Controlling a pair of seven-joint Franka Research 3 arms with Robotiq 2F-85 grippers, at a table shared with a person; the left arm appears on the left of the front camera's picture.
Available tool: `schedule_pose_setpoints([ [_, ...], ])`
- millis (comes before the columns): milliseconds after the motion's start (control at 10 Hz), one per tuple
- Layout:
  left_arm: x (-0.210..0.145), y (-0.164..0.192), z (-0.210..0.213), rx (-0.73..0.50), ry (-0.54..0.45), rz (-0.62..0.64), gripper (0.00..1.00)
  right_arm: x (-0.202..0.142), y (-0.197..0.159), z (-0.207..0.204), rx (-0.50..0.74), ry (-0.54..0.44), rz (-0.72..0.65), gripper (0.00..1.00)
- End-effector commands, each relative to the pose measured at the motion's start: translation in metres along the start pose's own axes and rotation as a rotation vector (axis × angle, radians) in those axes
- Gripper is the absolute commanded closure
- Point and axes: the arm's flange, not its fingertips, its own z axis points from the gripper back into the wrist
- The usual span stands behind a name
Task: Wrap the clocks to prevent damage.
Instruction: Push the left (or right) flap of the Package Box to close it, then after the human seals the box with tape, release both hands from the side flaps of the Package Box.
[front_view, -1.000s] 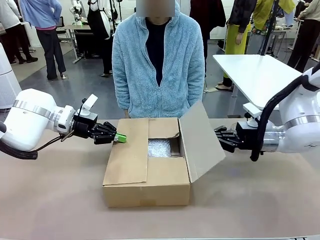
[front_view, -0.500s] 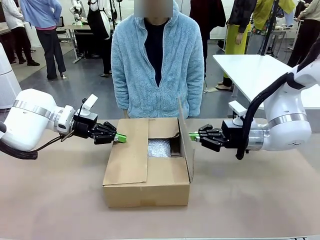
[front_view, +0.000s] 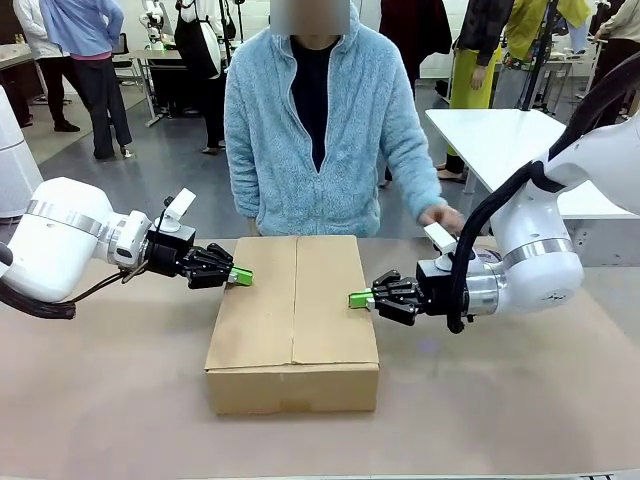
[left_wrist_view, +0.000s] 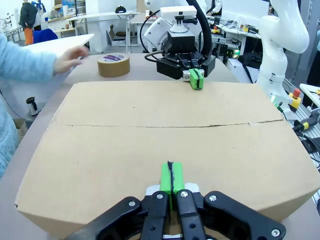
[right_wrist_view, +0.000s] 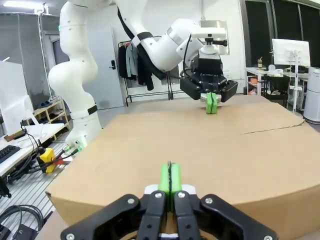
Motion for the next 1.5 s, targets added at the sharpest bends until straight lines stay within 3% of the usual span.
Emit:
schedule_pose_setpoints([
  [0, -0.002, 0.001, -0.003, 0.004, -0.004, 0.001, 1.0, -0.016, -0.009, -0.007, -0.031, 0.029, 0.008, 0.99],
  [300, -0.002, 0.001, -0.003, 0.004, -0.004, 0.001, 1.0, -0.017, -0.008, 0.0, -0.027, 0.068, 0.016, 0.99],
  [400, -0.002, 0.001, -0.003, 0.004, -0.004, 0.001, 1.0, -0.001, -0.001, 0.0, 0.003, -0.006, -0.003, 0.99],
  [1400, -0.002, 0.001, -0.003, 0.004, -0.004, 0.001, 1.0, -0.001, -0.001, 0.0, 0.003, -0.006, -0.003, 0.99],
])
